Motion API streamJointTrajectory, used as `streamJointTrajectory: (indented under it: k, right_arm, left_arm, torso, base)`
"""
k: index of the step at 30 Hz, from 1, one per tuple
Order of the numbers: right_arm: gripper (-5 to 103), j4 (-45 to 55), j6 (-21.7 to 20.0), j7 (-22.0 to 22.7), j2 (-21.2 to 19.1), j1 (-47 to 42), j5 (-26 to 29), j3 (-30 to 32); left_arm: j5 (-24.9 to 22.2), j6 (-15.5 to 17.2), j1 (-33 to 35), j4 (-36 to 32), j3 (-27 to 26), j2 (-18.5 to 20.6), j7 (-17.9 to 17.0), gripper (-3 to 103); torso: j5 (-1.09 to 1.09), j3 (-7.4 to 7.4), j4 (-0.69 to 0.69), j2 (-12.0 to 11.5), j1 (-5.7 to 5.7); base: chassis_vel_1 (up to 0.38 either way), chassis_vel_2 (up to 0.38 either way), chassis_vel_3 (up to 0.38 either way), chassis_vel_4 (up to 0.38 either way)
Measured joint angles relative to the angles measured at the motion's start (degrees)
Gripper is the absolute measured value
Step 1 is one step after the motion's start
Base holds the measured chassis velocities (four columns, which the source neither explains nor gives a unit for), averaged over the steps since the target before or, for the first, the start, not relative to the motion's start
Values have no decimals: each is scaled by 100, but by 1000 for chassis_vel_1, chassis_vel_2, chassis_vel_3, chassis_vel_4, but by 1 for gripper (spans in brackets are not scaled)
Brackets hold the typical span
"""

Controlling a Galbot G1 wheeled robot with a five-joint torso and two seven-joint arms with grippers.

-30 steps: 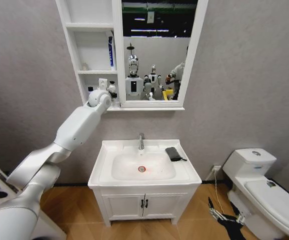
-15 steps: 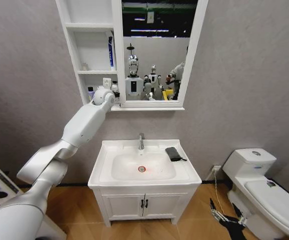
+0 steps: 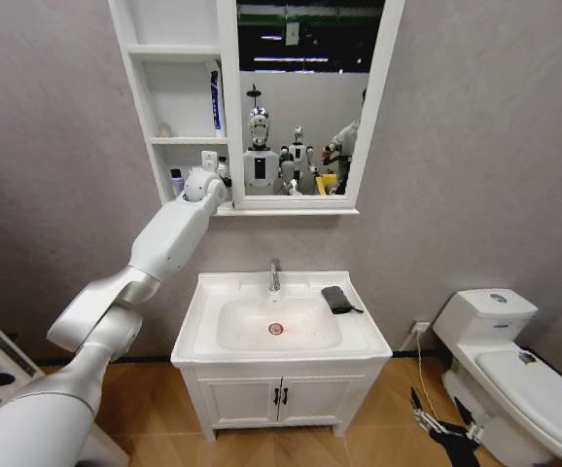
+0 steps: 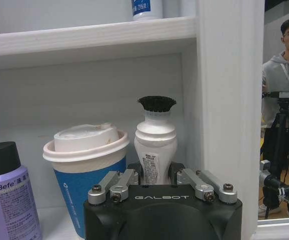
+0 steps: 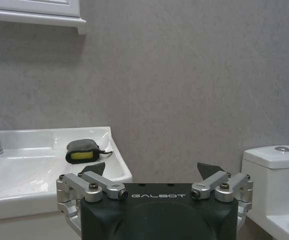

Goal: Move facial cleanser and shampoo from washbasin to cabinet, then wipe washbasin with towel.

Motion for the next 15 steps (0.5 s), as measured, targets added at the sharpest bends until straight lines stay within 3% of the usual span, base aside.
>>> streamJointTrajectory:
  k: [15]
  right_arm:
    - [100,37,-9,0,11,-15,-19,9]
  left_arm:
    - [244,-89,19,188,-106,-10,171,28]
  torso:
    - [0,0,0,0,0]
  base:
    - [0,0,0,0]
